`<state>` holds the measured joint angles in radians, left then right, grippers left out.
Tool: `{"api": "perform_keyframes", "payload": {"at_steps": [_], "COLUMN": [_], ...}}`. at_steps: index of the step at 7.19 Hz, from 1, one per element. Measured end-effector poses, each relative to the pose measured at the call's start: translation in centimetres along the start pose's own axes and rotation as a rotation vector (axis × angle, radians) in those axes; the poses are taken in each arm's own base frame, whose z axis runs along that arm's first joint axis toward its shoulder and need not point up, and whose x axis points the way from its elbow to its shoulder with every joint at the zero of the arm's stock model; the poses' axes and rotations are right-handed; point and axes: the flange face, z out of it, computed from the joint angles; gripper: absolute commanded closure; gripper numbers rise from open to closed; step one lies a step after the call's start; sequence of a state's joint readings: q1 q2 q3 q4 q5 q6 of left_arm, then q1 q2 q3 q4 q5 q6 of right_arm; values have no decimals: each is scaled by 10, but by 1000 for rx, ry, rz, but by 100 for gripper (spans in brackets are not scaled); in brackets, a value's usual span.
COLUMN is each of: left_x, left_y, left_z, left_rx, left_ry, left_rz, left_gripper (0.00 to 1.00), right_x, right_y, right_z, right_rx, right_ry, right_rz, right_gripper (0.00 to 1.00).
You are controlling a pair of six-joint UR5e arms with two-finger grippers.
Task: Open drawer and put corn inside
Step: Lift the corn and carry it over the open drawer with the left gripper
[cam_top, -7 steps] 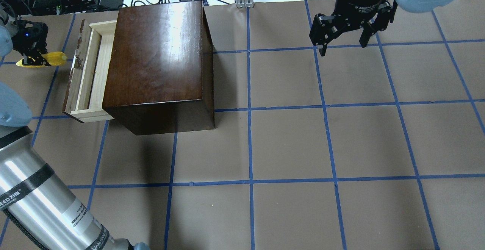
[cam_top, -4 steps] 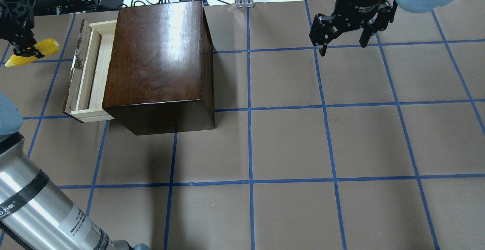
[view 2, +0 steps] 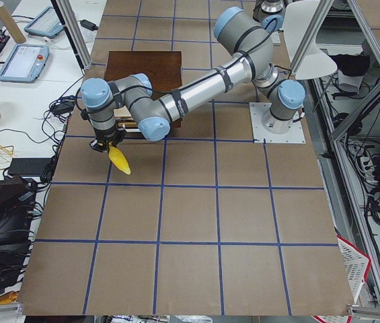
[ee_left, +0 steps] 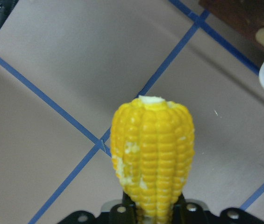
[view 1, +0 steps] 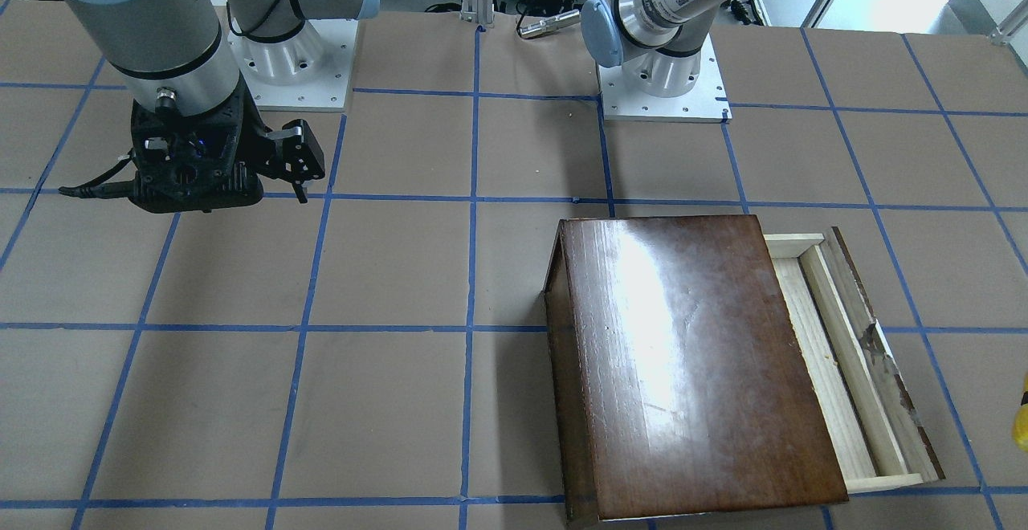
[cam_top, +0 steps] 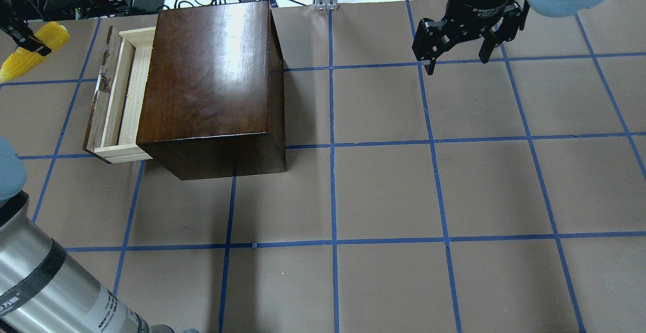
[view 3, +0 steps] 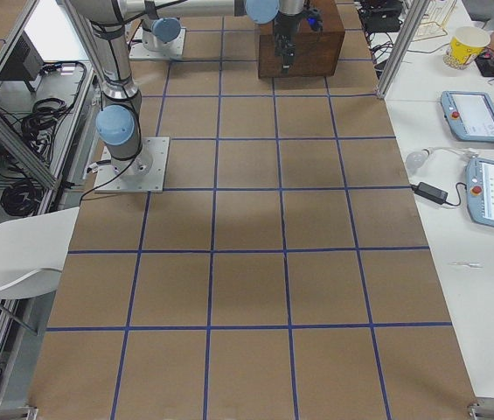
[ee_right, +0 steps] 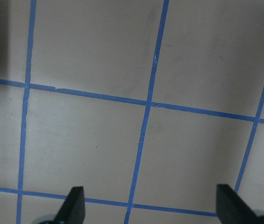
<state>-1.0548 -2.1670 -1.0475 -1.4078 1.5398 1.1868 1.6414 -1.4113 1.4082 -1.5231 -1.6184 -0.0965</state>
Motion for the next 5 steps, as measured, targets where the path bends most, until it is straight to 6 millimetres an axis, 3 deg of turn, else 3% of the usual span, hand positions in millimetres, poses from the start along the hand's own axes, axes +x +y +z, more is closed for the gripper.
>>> {"api": "perform_keyframes", "payload": {"at_steps": [3, 5], "left_x": [62, 94], "left_y": [-47, -73], "left_z": [-41, -42], "left_rx": [-17, -51], "left_ry": [29, 62], "left_rz": [-348, -571], "left_gripper": [100, 100], "right_x": [0, 0], "right_y": [0, 0], "right_z": [0, 0], "right_rx": [0, 0], "right_ry": [0, 0], "right_rz": [1, 1], "right_gripper": [0, 0]}}
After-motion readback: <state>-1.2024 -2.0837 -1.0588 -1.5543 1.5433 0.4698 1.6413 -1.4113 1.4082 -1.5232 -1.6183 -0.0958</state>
